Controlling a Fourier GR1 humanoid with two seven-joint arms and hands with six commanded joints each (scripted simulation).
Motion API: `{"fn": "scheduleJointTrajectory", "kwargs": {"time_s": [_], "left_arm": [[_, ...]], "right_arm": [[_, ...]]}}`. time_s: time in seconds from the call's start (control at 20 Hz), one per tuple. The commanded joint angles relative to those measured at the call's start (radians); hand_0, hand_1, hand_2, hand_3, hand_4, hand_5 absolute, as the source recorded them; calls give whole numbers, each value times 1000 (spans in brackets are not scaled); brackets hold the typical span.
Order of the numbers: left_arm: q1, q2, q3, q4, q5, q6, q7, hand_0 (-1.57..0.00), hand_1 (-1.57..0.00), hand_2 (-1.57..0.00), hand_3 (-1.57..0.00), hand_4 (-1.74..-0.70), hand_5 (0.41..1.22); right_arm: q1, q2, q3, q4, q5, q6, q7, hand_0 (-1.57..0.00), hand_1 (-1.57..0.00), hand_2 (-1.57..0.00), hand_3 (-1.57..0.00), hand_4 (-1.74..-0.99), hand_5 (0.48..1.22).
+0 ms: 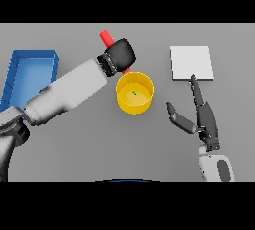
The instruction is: Pick up the red beaker and tilt it to pour out 1 green nut into yellow bowl. Pick up the yellow bowl and place it on the metallic measuring scale.
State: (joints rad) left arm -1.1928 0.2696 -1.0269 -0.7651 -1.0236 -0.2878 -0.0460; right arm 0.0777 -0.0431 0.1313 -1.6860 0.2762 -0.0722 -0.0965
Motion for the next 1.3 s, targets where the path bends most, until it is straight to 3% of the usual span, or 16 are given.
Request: {"fn": "scheduleJointTrajectory", "kwargs": {"time_s": [0.0, 0.25, 0.7, 0.9, 1.1, 1.2, 1.25], "left_arm": [[-18, -5, -19, 8, -12, 1, -10, -1571, -1571, -1571, -1571, -1734, 1220], [-72, -9, -153, 23, -96, 29, -46, -1571, -1571, -1571, -1571, -1735, 1221], [-161, -74, -311, 79, -166, 36, -45, -1571, -1571, -1571, -1571, -1722, 1221], [-243, -65, -342, 103, -161, 49, -111, -1571, -1571, -1571, -1571, -1721, 1221], [-367, -17, -321, 166, -138, 74, -115, -1571, -1571, -1571, -1571, -1725, 1221], [-420, 15, -274, 217, -98, 123, -108, -1571, -1571, -1571, -1179, -1731, 1221], [-453, 27, -239, 270, -72, 135, -79, -1571, -1571, -1571, -1257, -1726, 1221]], "right_arm": [[-5, 6, -5, 2, -5, -6, 9, 1, 1, 1, 1, -1179, 635], [10, 7, -5, -25, -13, -2, 11, 1, 1, 1, 1, -1164, 625], [8, 11, 1, -6, 7, -15, 6, 1, 1, 1, 1, -1154, 634], [13, 8, -6, -13, -7, -12, -10, 1, 1, 1, 1, -1153, 636], [15, -1, -4, -17, -13, 3, -35, 1, 1, 1, 1, -1154, 654], [13, 6, 5, -7, 4, -7, -34, 1, 1, 1, 1, -1160, 660], [5, 9, 8, -7, 6, -7, -34, 1, 1, 1, 1, -1160, 663]]}}
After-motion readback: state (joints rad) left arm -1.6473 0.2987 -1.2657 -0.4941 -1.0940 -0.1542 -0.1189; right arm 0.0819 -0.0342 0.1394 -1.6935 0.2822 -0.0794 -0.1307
